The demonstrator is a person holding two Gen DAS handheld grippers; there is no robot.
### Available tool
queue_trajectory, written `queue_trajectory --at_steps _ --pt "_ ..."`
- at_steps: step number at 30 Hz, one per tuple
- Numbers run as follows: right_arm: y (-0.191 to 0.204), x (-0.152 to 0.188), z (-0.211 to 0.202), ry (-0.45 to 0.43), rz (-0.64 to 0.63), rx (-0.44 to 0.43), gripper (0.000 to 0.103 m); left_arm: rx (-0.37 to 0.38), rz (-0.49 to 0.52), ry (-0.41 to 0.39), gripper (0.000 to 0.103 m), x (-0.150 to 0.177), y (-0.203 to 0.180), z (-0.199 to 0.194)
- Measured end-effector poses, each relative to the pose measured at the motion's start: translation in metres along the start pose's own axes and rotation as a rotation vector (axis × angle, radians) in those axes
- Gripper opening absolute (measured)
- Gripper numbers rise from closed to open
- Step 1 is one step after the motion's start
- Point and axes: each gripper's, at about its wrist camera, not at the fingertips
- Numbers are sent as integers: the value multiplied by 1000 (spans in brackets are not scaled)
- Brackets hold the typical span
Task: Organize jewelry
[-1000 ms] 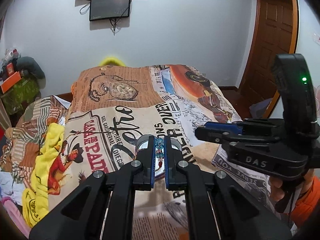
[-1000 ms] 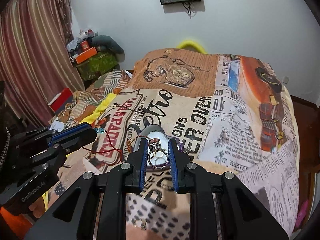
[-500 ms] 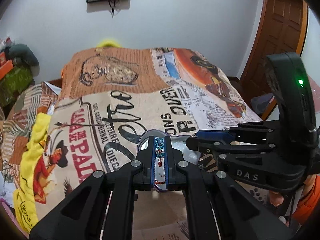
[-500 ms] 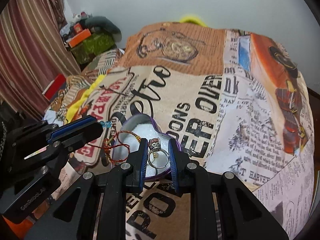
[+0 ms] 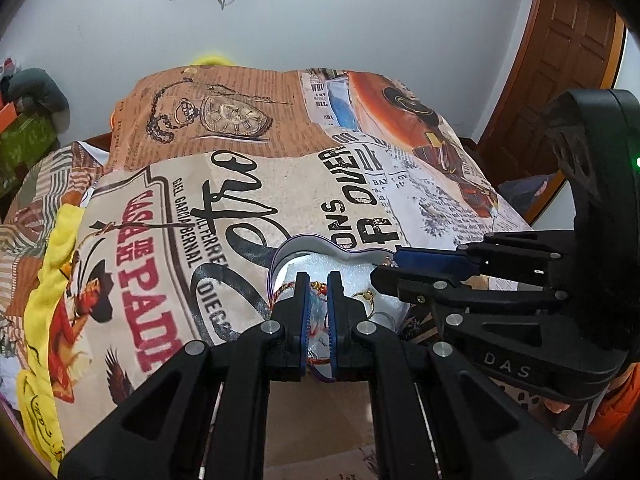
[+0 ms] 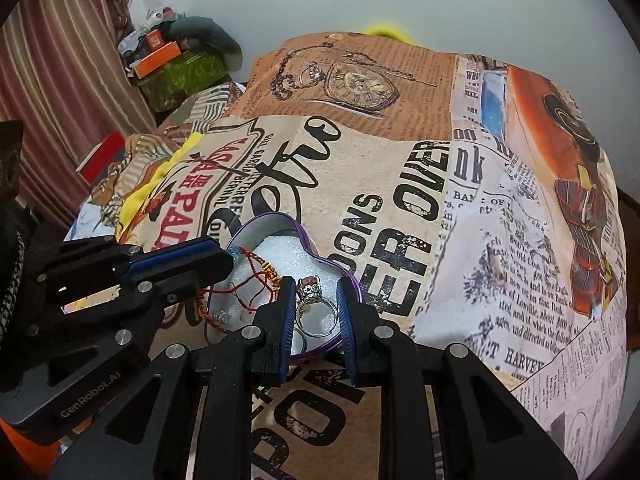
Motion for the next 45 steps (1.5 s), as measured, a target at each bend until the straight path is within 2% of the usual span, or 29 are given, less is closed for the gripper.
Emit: queue_trajectory --at_steps 8,12,20,23,34,41,45 --pt "2 0 -5 -1 -4 37 19 -13 7 12 7 0 0 -6" --pt "4 1 -16 -13 3 47 26 -21 13 4 9 2 0 -19" --pt "25 15 -49 -41 -37 70 27 -35 21 -26 26 9 -2 -59" --pt "35 25 -62 -51 -52 69 27 -33 28 -26 28 18 -5 -72" --pt "53 68 -66 -10 -67 66 27 22 77 51 28 69 -25 -83" --pt "48 97 -70 16 -30 84 27 95 102 119 28 95 -45 -78" --pt "40 108 -76 21 -7 103 27 112 125 140 31 102 -59 -74"
Point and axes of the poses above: each gripper's, at about its wrist camera, not at the fingertips, and z roughly the way its jaws point, y to its left, x to its underside, and after that the axes turned 15 degrees about -x, right-handed
